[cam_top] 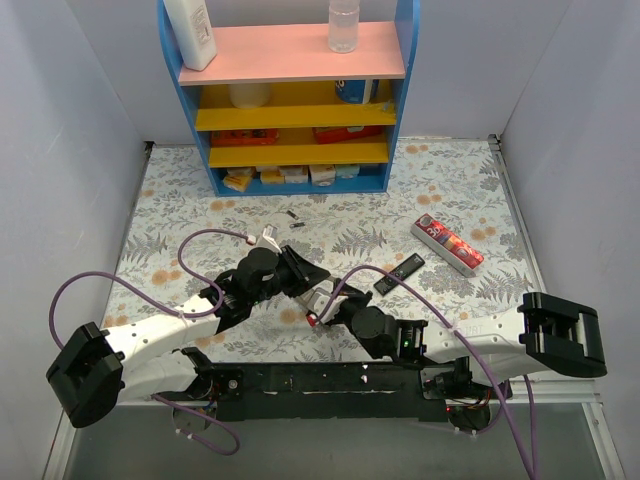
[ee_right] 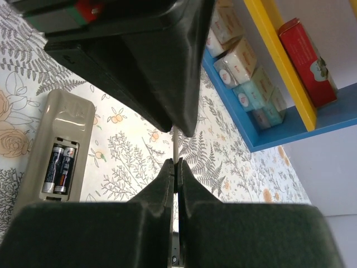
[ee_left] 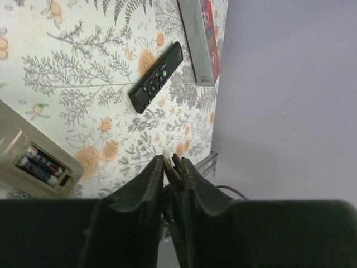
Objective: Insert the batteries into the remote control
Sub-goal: Load the battery cover into the remote control.
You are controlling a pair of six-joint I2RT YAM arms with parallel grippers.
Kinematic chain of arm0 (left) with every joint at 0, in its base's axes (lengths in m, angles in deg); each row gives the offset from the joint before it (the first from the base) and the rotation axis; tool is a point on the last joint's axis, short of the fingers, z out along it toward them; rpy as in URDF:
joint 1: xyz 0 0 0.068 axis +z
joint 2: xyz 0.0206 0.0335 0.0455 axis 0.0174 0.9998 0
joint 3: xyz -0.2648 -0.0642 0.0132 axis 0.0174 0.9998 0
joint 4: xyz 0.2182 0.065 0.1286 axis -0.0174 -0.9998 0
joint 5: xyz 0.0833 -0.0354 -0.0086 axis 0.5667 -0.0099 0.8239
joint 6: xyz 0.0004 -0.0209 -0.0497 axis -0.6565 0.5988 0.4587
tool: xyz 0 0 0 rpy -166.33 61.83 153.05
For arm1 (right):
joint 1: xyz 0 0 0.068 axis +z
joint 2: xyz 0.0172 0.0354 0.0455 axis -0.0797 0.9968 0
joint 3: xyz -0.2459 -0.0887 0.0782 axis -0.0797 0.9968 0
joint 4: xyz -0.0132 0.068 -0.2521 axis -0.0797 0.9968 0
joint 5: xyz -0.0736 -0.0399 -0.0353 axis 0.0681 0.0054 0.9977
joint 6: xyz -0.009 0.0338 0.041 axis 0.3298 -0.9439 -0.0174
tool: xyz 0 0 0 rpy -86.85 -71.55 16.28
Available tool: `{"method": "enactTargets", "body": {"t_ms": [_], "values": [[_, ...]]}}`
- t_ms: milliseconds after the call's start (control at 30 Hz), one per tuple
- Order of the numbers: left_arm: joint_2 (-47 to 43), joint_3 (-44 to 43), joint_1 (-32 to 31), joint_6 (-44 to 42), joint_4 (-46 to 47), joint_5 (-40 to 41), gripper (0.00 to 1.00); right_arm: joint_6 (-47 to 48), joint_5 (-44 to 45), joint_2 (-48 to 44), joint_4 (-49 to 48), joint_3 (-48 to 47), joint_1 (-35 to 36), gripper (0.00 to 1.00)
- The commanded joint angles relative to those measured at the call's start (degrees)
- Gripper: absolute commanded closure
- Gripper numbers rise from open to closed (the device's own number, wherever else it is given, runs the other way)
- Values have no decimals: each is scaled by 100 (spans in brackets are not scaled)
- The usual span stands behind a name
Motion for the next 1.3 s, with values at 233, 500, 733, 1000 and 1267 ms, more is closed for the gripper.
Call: {"method": "enactTargets", "body": {"t_ms": [233,500,733,1000,1267], "values": [[-140,-2,-22,-41,-50,299,100,-647,-221,-291,216,-243,88,86],[-403,297,-13,-251,143,405,100,-1483,-950,-924,972,-190,1,42],[-623,447,13,-884,363,203,100,-2099,-3073,-1863,1675,-85,-658,27],[-808,438,154,-1683,468,-781,100,-2301,-5151,-2761,1782,275,-1686,24],[-922,579,198,-1799,820,-1414,100,-2196,-5856,-2850,1922,205,-2126,25]]}}
